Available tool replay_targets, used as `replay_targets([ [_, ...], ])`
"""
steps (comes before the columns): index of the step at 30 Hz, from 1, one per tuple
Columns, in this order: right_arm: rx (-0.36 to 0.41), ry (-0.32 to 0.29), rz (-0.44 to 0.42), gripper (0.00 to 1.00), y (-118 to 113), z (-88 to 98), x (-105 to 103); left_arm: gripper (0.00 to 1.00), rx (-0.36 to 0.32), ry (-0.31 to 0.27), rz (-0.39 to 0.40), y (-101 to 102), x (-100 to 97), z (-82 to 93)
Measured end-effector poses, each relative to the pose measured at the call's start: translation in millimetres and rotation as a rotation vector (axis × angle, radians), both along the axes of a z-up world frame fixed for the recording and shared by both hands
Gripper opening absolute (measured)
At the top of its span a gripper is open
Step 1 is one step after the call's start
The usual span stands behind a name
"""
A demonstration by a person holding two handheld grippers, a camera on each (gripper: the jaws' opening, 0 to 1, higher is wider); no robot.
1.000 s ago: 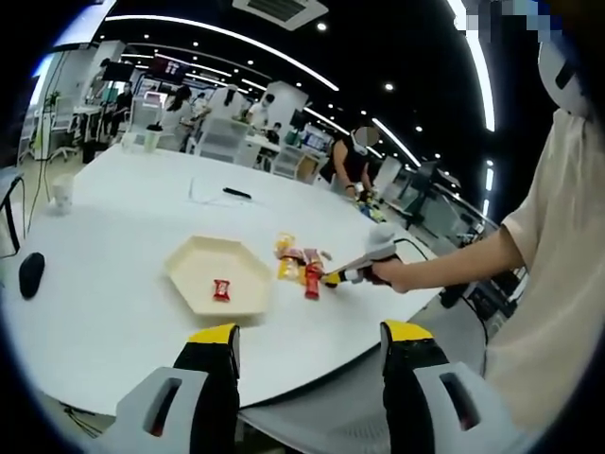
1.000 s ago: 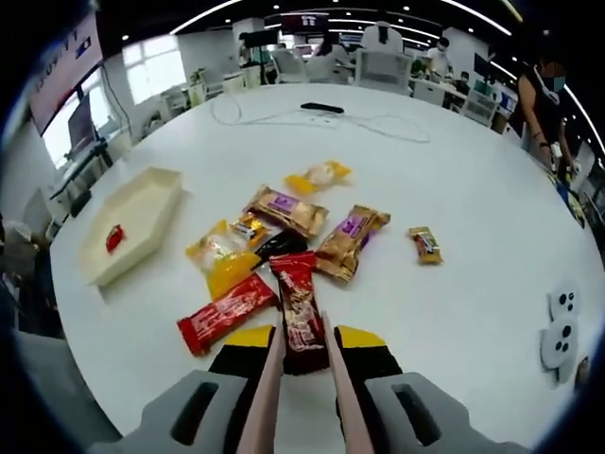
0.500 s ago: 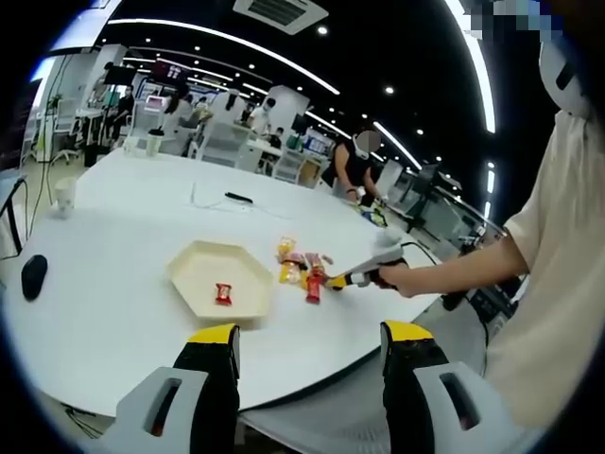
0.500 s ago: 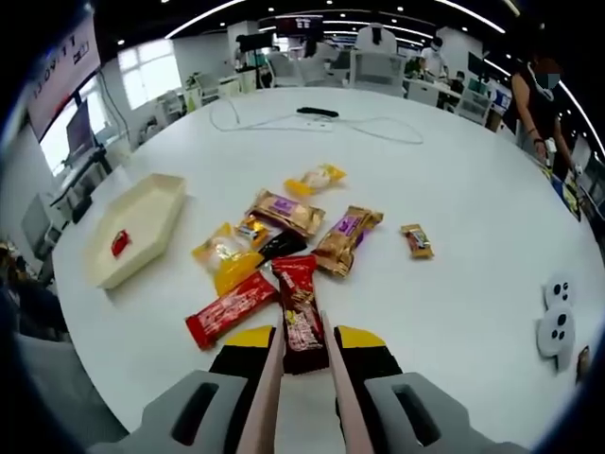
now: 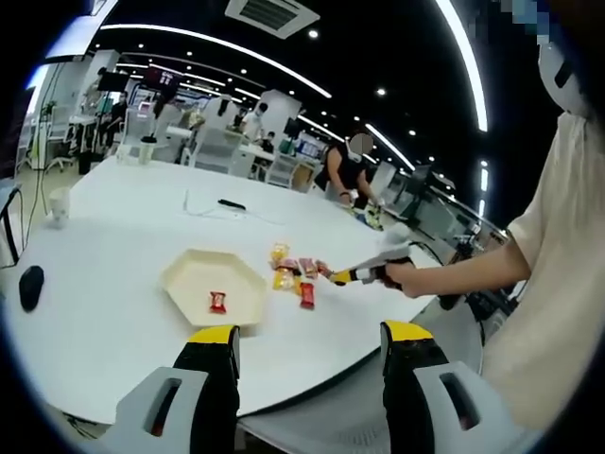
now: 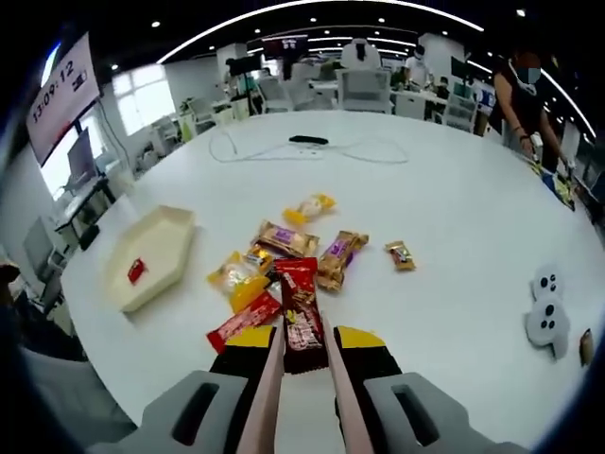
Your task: Place the target food into the container with the food tongs after gripping and lifting it, then release it inside without dropping or visibly crushing the food.
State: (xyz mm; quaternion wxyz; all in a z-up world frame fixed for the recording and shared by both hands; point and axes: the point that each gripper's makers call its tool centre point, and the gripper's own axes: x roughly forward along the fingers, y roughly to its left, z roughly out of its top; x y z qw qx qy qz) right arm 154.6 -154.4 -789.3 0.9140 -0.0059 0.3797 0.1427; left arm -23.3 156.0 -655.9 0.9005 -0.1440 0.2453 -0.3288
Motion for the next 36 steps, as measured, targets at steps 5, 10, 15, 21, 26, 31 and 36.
replay_targets([
  [5,0.019,-0.027,-0.004,0.22,1,11.7,-1,0.6,0.005,-0.011,-0.01,-1,1.2,4.0],
  [10,0.029,-0.057,-0.006,0.23,-1,24.9,1,0.6,0.005,-0.019,-0.01,-1,0.6,8.1],
  [15,0.046,-0.085,-0.005,0.23,2,38.2,5,0.6,0.008,-0.018,-0.016,-1,-1.4,7.3],
  [21,0.046,-0.117,0.003,0.23,6,52.7,9,0.6,0.004,-0.023,-0.027,-3,-0.9,8.4],
  [26,0.042,-0.134,0.008,0.23,8,60.1,12,0.6,0.005,-0.035,-0.05,-9,-0.1,11.1],
  [31,0.044,-0.151,0.012,0.23,12,68.3,13,0.6,-0.002,-0.04,-0.043,-6,0.2,11.5],
  [36,0.044,-0.168,0.003,0.23,12,76.5,18,0.6,-0.005,-0.038,-0.04,-5,-0.1,9.3],
])
